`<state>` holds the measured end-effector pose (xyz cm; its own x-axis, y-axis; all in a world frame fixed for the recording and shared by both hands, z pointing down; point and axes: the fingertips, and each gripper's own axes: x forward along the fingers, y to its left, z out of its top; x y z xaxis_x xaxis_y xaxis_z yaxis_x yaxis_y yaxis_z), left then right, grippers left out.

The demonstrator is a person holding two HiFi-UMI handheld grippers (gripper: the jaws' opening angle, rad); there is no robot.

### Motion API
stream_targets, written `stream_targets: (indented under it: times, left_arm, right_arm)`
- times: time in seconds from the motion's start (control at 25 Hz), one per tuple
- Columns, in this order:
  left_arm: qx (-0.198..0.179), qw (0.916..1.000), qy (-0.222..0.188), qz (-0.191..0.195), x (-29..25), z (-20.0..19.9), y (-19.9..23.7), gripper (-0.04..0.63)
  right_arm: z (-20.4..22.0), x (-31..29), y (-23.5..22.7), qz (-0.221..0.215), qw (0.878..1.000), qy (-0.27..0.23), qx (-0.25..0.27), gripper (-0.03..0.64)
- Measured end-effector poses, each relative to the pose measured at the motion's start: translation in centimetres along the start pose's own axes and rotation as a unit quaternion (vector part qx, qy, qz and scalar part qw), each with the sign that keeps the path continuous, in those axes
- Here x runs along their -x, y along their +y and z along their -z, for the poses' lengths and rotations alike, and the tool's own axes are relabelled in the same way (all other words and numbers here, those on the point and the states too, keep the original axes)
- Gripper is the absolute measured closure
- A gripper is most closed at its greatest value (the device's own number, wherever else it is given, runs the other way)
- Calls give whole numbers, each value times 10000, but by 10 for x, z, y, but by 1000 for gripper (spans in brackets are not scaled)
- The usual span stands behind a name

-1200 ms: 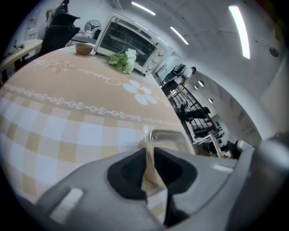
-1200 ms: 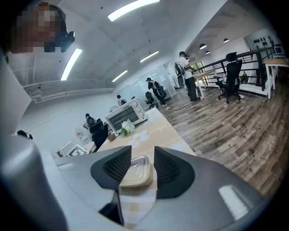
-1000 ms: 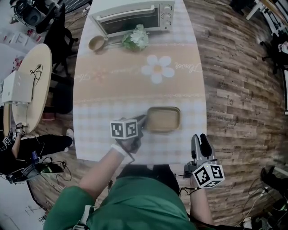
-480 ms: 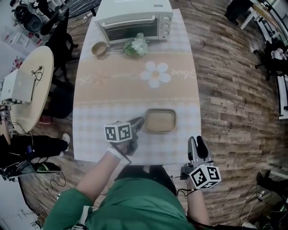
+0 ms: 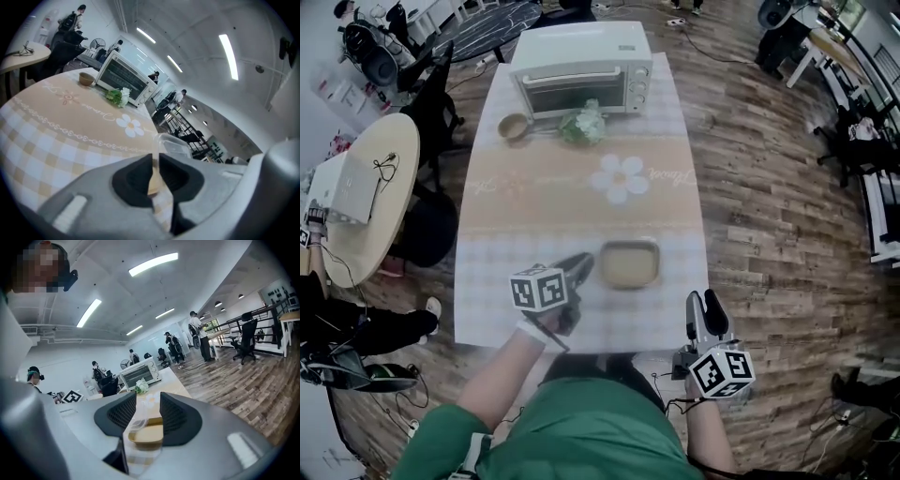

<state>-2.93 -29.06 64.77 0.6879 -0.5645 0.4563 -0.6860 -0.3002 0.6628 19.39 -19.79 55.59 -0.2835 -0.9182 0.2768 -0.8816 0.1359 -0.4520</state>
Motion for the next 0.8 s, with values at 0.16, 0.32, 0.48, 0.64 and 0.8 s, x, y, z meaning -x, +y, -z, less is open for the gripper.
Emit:
stream_targets:
  times: [0.16, 0.32, 0.48, 0.64, 0.8]
  left_arm:
    - [-252, 9994, -209, 54, 15, -13, -18, 554]
    - [-407, 9983, -404, 123, 29, -25, -32, 554]
    - [-584, 9961, -633, 202, 44, -41, -51, 554]
    - [-740, 9930, -872, 307, 60, -57, -70, 554]
    - [-833, 9903, -1041, 398, 78, -65, -88, 554]
  right_arm:
    - [-13, 10, 11, -50, 9998, -157, 147, 459]
    - [-24, 17, 20, -72, 9992, -276, 270, 460]
    - [-39, 26, 28, -119, 9980, -457, 431, 459]
    - [-57, 34, 41, -145, 9959, -628, 630, 459]
    - [-70, 46, 54, -219, 9933, -792, 807, 459]
